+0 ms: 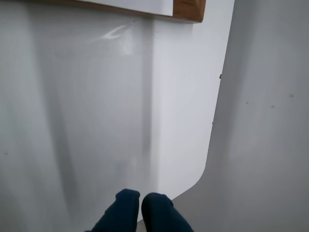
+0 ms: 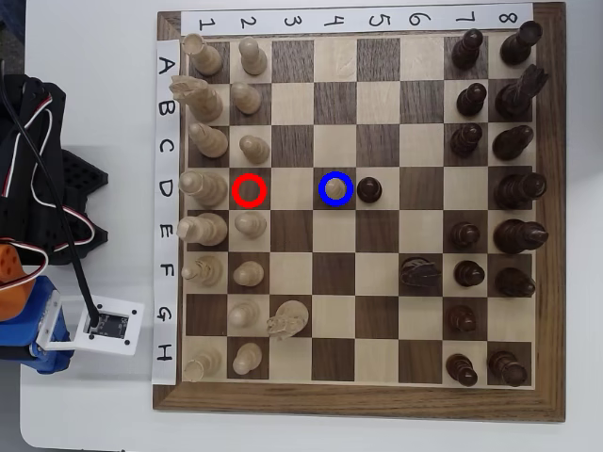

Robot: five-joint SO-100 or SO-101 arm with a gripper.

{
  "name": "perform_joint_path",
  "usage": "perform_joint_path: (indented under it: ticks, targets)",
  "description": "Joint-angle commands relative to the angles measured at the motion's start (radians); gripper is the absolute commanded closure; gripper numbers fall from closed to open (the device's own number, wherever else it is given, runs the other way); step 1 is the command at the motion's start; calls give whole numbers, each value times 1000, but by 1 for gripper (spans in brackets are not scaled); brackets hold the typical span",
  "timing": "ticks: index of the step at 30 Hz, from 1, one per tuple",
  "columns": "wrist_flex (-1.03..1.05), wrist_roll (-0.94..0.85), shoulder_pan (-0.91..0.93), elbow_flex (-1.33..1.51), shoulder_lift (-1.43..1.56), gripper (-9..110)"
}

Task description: Move the piece to destination

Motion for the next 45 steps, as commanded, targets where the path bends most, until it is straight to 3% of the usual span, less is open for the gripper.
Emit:
perform_joint_path:
  ticks: [1, 45]
  targets:
    - [-5, 9, 12, -18, 60, 101]
    - [-57, 46, 20, -5, 61, 101]
